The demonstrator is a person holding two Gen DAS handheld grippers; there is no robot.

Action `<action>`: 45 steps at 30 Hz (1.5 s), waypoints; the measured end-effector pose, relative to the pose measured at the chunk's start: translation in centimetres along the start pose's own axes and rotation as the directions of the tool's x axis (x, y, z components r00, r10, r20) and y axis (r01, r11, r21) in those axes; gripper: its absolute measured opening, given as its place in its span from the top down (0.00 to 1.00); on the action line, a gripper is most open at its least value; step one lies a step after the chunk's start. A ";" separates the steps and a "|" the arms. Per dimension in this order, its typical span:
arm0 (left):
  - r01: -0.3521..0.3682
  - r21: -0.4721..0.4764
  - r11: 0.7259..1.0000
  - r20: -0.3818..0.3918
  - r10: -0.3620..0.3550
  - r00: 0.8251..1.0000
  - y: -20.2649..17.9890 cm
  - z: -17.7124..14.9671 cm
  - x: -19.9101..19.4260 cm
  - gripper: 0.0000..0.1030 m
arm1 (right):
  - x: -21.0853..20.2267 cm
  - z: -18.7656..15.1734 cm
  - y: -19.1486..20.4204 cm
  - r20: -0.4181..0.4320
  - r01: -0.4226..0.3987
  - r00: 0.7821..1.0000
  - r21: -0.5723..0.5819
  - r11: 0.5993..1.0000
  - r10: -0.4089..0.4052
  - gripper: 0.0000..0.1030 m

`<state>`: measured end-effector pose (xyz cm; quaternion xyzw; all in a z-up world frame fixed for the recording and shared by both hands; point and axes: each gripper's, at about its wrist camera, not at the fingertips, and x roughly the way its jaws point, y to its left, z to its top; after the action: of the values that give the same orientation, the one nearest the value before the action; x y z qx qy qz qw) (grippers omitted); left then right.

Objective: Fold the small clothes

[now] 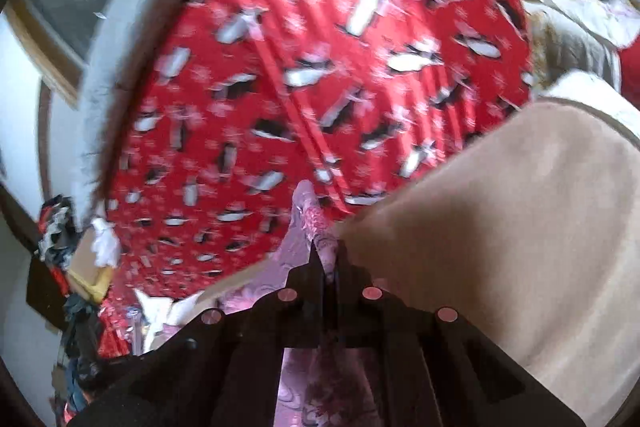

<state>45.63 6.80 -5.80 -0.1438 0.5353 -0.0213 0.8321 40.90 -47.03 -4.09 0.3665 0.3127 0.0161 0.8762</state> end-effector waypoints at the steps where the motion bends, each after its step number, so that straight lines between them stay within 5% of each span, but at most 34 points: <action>1: -0.009 -0.008 1.000 -0.021 0.009 1.000 0.5 -0.3 0.6 1.00 | 1.1 -0.3 -0.7 -0.043 0.048 0.998 0.009 0.999 -0.047 0.97; 4: 0.036 -0.068 0.997 -0.058 -0.040 0.997 2.3 -0.8 1.1 1.00 | 3.9 -1.9 -2.8 -0.196 0.161 0.969 0.034 0.986 -0.151 0.94; 9: 0.238 -0.147 0.960 -0.024 -0.244 0.969 3.1 1.1 -0.6 0.95 | 2.0 -1.9 -3.1 -0.111 0.091 0.991 0.096 0.991 -0.080 0.72; 10: 0.255 -0.136 0.957 -0.026 -0.261 0.965 2.7 1.5 -0.7 0.81 | 1.9 -1.8 -3.2 -0.114 0.100 0.990 0.098 0.990 -0.088 0.69; 11: 0.257 -0.119 0.959 -0.032 -0.262 0.965 2.2 1.7 -0.7 0.55 | 1.8 -1.9 -3.2 -0.116 0.107 0.989 0.098 0.989 -0.095 0.69; 13: 0.187 -0.074 0.979 -0.041 -0.191 0.981 0.8 2.2 0.0 0.30 | 1.7 -2.0 -3.7 -0.134 0.098 0.987 0.108 0.989 -0.084 0.69; 16: 0.156 -0.064 0.986 -0.057 -0.159 0.986 -0.4 2.1 1.3 0.30 | 1.8 -2.3 -3.8 -0.141 0.089 0.987 0.116 0.989 -0.072 0.69; 18: 0.162 -0.062 0.985 -0.031 -0.165 0.986 -0.8 1.9 1.5 0.55 | 2.3 -2.2 -3.0 -0.137 0.089 0.988 0.107 0.990 -0.074 0.69; 19: 0.149 -0.031 0.988 -0.017 -0.149 0.989 -1.5 1.7 1.3 0.90 | 2.4 -2.0 -2.8 -0.135 0.090 0.988 0.103 0.991 -0.076 0.69; 20: 0.123 -0.008 0.992 -0.014 -0.123 0.992 -1.9 1.6 1.1 0.98 | 2.4 -1.9 -2.7 -0.130 0.090 0.988 0.092 0.992 -0.077 0.70; 21: 0.098 0.008 0.995 0.005 -0.098 0.995 -2.3 1.3 0.8 0.98 | 2.3 -1.8 -2.5 -0.128 0.086 0.989 0.078 0.993 -0.076 0.72; 23: 0.076 0.030 0.997 0.045 -0.078 0.996 -2.6 1.1 -0.1 0.98 | 2.4 -1.6 -1.5 -0.139 0.078 0.987 0.018 0.997 -0.075 0.96; 28: 0.091 -0.002 0.996 0.136 -0.089 0.987 -1.9 1.6 -2.4 0.98 | -0.4 0.2 0.6 -0.016 -0.047 0.999 -0.010 0.999 0.047 0.96; 33: -0.081 -0.017 0.997 0.038 0.081 0.996 -0.6 1.1 2.4 0.98 | 0.5 0.7 -0.2 -0.019 -0.024 1.000 0.014 1.000 0.024 0.96; 37: -0.053 -0.044 0.998 0.010 0.054 0.999 0.2 0.6 2.7 0.94 | 3.6 -1.3 -2.3 -0.188 0.128 0.975 0.025 0.991 -0.121 0.91; 40: -0.005 -0.090 0.996 0.088 0.013 0.996 0.4 0.7 -0.9 0.94 | 0.7 -1.3 -1.2 -0.069 0.180 0.982 0.022 0.983 -0.178 0.82; 43: 0.109 -0.063 0.992 0.169 -0.097 0.981 -1.6 -0.2 -4.1 0.94 | -1.2 -1.6 2.5 0.020 0.056 0.998 -0.060 0.997 -0.055 0.80; 45: 0.138 -0.019 0.990 0.142 -0.134 0.981 -4.1 -1.0 -4.0 0.91 | -0.3 -2.7 5.7 -0.020 -0.022 1.000 -0.132 0.991 0.020 0.79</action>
<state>43.47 3.42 -1.54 -0.1932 0.4644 -0.0603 0.8622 40.24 -41.22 -1.64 0.3108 0.3152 0.0495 0.8953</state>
